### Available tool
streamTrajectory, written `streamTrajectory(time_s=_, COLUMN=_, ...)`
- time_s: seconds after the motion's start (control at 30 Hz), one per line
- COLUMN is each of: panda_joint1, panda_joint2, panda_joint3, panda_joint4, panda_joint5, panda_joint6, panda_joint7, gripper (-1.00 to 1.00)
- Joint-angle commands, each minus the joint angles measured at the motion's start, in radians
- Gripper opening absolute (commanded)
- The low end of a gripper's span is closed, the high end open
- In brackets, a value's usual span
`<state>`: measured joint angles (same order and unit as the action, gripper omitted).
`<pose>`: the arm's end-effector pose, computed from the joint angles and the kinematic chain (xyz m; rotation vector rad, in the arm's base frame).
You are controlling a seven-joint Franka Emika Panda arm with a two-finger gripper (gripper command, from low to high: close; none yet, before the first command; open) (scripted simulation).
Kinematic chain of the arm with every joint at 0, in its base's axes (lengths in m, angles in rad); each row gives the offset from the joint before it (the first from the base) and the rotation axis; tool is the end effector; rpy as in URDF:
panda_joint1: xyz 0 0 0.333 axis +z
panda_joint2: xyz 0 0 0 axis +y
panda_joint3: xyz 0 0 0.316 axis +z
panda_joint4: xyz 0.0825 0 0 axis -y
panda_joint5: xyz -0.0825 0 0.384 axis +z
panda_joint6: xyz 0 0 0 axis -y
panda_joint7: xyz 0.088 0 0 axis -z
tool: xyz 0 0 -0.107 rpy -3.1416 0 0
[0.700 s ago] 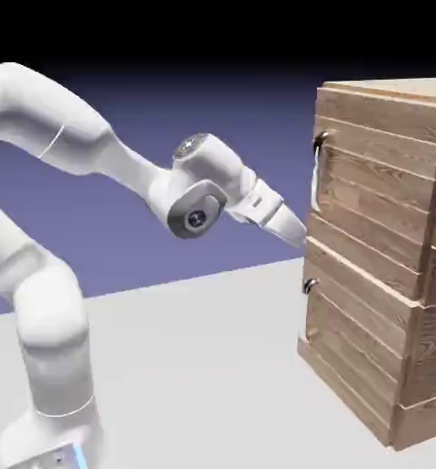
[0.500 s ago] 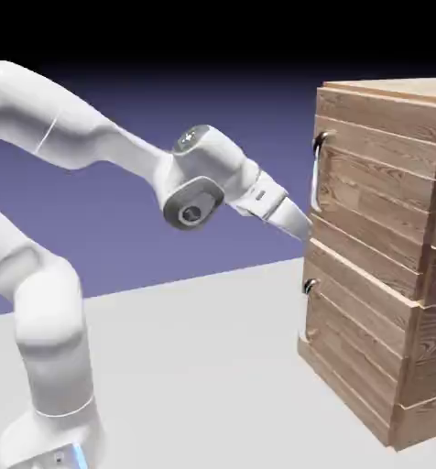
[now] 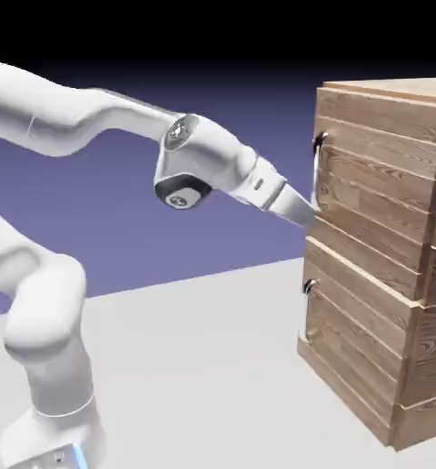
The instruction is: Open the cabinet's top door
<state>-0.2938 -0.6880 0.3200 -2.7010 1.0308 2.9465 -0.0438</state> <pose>0.3735 -0.0362 0.5162 -2.2593 0.9845 -1.1972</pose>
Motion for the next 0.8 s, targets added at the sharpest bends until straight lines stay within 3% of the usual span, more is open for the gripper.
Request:
streamTrajectory(time_s=0.0, panda_joint1=-0.013, panda_joint2=-0.005, panda_joint3=0.014, panda_joint4=0.005, panda_joint5=0.044, panda_joint6=-0.004, panda_joint7=-0.033, gripper=0.0)
streamTrajectory(time_s=0.77, panda_joint1=-0.31, panda_joint2=-0.119, panda_joint3=0.324, panda_joint4=0.11, panda_joint5=1.044, panda_joint6=-0.092, panda_joint7=-0.795, gripper=0.0)
